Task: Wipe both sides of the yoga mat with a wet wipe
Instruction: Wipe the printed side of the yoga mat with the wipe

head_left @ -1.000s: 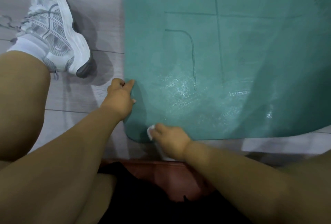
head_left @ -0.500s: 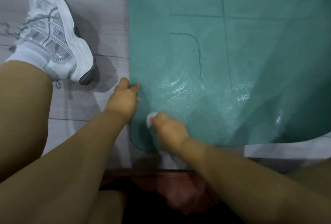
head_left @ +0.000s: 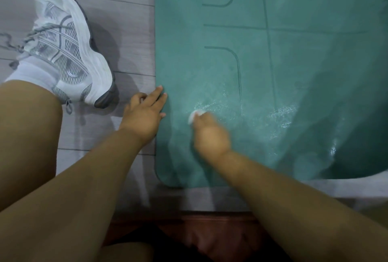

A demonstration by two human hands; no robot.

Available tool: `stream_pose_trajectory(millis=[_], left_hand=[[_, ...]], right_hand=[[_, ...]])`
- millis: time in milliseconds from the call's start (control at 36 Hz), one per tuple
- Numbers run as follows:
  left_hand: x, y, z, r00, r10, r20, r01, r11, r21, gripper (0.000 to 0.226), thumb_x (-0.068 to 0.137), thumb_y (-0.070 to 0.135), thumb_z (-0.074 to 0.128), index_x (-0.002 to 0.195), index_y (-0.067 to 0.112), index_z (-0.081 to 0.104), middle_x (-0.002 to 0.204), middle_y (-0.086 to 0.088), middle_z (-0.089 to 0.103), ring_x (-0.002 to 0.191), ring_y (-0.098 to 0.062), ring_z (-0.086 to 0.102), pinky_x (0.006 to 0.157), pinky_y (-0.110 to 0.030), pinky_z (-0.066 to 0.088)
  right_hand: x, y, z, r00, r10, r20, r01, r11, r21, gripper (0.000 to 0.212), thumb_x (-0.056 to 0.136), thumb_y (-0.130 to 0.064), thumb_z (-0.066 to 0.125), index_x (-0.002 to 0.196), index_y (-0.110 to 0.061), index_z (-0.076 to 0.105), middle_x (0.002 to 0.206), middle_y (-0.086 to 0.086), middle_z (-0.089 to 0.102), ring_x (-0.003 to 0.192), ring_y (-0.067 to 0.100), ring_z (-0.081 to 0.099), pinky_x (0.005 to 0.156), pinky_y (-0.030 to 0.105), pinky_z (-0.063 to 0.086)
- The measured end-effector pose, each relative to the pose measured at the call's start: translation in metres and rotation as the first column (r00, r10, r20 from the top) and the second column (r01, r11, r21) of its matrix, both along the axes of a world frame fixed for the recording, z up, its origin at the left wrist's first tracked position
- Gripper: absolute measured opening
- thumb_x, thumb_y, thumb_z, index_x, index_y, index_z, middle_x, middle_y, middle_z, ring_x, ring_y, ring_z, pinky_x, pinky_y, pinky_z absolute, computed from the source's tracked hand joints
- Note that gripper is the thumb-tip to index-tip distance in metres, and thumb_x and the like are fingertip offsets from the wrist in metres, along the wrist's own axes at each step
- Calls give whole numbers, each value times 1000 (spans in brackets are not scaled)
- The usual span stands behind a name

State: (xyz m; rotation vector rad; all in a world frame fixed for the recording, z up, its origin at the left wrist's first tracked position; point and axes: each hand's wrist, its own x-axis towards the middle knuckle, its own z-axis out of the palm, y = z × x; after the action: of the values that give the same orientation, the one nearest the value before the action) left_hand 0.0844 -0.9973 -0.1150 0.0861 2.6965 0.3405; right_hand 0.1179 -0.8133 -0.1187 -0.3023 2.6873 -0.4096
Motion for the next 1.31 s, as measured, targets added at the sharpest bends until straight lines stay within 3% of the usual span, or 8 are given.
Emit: stream_pose_trajectory(millis=[167, 306, 472, 583, 750, 861, 1000, 1306], left_hand=[[-10, -5, 1, 999, -46, 8, 46, 998, -43, 51, 100, 37, 38, 148, 33, 22, 157, 19, 5, 130, -27, 20, 105, -37, 26], [-22, -3, 2, 995, -99, 14, 99, 993, -70, 51, 100, 35, 37, 149, 28, 23, 158, 14, 5, 132, -27, 18, 105, -39, 27], [-48, 5, -4, 980, -185, 75, 193, 974, -117, 55, 103, 31, 31, 151, 15, 11, 160, 0, -5, 145, -23, 4, 116, -36, 16], [-62, 8, -10, 970, -219, 103, 230, 967, -109, 57, 104, 27, 27, 151, 6, 2, 158, -11, -11, 146, -22, -8, 119, -30, -1], [-74, 9, -7, 969, -218, 119, 227, 971, -70, 57, 104, 23, 27, 150, 5, -1, 157, -11, -14, 146, -21, -9, 115, -26, -5], [-83, 14, -3, 969, -219, 113, 228, 971, -68, 56, 104, 22, 27, 150, 4, 0, 157, -12, -14, 146, -22, -9, 115, -27, -4], [-109, 20, 1, 970, -212, 121, 222, 972, -79, 55, 104, 22, 26, 151, 7, 1, 158, -10, -14, 146, -21, -9, 116, -27, -1], [-153, 2, 13, 838, -469, 280, 540, 789, -294, 64, 103, 38, 24, 150, 13, -12, 156, -10, -22, 146, -19, -9, 118, -27, 5]], right_hand=[[-2, -12, 9, 788, 614, -48, -612, 772, -170, 49, 85, -30, 25, 103, -16, 68, 94, 7, 66, 67, 27, 65, 49, 28, 44], [-101, 83, 17, 995, -53, -81, 69, 974, 216, 22, 87, -7, 45, 104, -16, 57, 116, 13, 56, 97, 32, 61, 76, 31, 44], [-129, 117, 0, 740, -661, -128, 672, 734, 98, 26, 87, -1, 43, 103, -7, 63, 110, 18, 62, 101, 32, 60, 83, 30, 45], [-77, 36, -9, 989, -64, -136, 65, 998, 8, 42, 84, -4, 47, 125, -15, 51, 126, 8, 51, 100, 27, 59, 74, 30, 45], [-66, 41, -4, 742, 646, -181, -663, 747, -52, 30, 72, -18, 62, 101, -18, 68, 91, 2, 66, 55, 23, 63, 40, 23, 43], [-143, 104, -2, 984, 53, -171, -27, 989, 147, 24, 93, -14, 40, 112, -18, 54, 116, 11, 57, 95, 34, 62, 79, 39, 52], [-191, 141, -5, 768, -601, -222, 636, 755, 159, 26, 86, -3, 42, 105, -8, 60, 110, 20, 60, 100, 35, 59, 83, 34, 47], [-144, 57, -3, 755, 633, -168, -648, 760, -47, 27, 85, -20, 52, 109, -16, 64, 101, 6, 64, 68, 26, 63, 49, 25, 42]])
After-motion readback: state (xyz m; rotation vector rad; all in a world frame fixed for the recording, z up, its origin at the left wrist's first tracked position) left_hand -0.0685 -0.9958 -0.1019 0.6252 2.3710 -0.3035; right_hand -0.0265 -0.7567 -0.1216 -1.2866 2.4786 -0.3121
